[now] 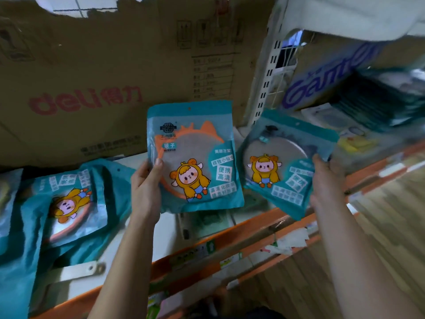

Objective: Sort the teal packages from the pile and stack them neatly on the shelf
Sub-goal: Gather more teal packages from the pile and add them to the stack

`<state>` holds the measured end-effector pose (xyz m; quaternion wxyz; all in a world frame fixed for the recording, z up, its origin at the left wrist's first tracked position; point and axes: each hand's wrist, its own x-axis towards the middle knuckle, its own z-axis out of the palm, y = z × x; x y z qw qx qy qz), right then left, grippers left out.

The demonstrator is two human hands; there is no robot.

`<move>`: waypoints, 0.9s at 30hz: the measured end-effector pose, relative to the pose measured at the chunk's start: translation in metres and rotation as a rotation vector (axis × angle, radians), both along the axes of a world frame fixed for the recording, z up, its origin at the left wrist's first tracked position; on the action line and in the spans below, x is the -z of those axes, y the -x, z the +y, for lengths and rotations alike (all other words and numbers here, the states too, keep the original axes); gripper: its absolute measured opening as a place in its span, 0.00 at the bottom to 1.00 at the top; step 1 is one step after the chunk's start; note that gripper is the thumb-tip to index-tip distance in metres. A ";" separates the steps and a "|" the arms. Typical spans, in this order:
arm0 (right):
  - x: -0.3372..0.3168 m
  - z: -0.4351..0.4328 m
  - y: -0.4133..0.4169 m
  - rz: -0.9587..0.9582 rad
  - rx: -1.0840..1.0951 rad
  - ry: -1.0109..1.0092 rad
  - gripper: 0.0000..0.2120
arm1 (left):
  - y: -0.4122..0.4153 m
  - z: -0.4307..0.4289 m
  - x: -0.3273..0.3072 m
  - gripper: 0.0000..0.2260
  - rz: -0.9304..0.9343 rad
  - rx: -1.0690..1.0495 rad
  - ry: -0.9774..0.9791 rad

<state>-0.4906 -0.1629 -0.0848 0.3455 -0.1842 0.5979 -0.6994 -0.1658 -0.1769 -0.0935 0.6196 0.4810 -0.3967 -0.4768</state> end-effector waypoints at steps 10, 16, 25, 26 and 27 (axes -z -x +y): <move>0.037 0.070 0.138 0.194 0.159 -0.135 0.14 | 0.163 -0.002 0.005 0.05 0.026 0.185 -0.090; 0.034 0.119 0.248 0.239 0.113 -0.228 0.09 | 0.295 0.009 0.013 0.08 0.037 0.212 -0.139; 0.030 0.170 0.379 0.015 0.034 -0.248 0.07 | 0.437 0.023 0.010 0.07 0.018 0.250 -0.131; 0.029 0.170 0.390 -0.022 0.031 -0.237 0.07 | 0.448 0.022 0.008 0.08 0.016 0.263 -0.124; 0.030 0.170 0.402 -0.059 0.026 -0.225 0.08 | 0.459 0.021 0.004 0.08 0.009 0.276 -0.117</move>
